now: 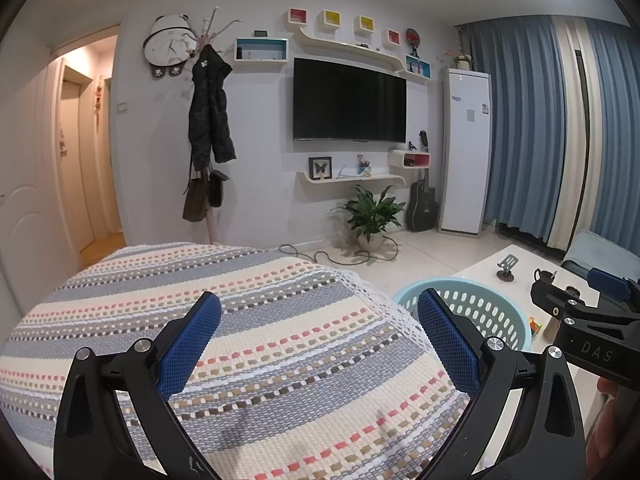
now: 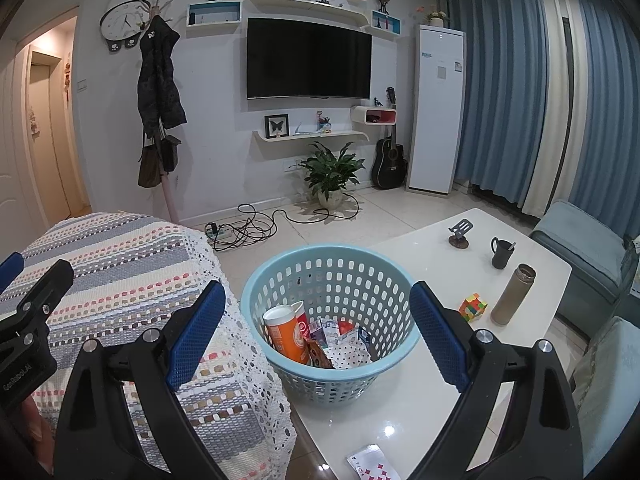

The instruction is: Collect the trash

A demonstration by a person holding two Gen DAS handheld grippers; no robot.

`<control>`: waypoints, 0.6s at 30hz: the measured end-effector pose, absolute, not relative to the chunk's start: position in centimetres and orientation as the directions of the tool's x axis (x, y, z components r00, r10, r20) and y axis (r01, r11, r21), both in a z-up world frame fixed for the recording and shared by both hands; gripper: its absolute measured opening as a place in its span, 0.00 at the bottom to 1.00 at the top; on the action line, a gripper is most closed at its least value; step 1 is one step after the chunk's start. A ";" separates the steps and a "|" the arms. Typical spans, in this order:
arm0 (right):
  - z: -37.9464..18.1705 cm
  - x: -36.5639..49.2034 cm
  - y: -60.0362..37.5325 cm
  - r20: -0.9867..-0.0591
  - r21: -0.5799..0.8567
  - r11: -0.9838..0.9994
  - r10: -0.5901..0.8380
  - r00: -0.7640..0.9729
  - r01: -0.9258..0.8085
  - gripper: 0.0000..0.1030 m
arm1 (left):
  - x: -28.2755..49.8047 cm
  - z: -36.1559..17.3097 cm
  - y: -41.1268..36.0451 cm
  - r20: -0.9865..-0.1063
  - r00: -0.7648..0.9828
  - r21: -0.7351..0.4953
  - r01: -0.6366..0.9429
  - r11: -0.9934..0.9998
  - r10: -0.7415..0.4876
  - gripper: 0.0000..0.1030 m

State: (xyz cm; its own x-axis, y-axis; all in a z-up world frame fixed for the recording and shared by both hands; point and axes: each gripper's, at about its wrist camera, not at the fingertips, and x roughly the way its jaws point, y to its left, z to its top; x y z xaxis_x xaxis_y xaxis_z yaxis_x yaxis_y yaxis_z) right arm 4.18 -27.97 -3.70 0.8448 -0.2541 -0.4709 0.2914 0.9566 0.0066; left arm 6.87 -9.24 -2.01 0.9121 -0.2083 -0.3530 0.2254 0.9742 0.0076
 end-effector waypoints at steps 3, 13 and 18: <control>-3.7 4.2 -28.0 -0.471 0.004 0.958 -0.252 0.845 0.288 0.86 | 6.8 -2.0 -9.2 -0.352 0.912 0.006 0.225 0.974 -0.208 0.93; -3.7 4.2 -27.9 -0.472 0.006 0.958 -0.250 0.845 0.287 0.86 | 6.9 -1.9 -9.1 -0.352 0.913 0.010 0.225 0.974 -0.207 0.93; -3.8 4.2 -27.9 -0.471 0.003 0.960 -0.247 0.847 0.281 0.86 | 7.0 -1.9 -8.8 -0.357 0.911 0.004 0.223 0.975 -0.207 0.93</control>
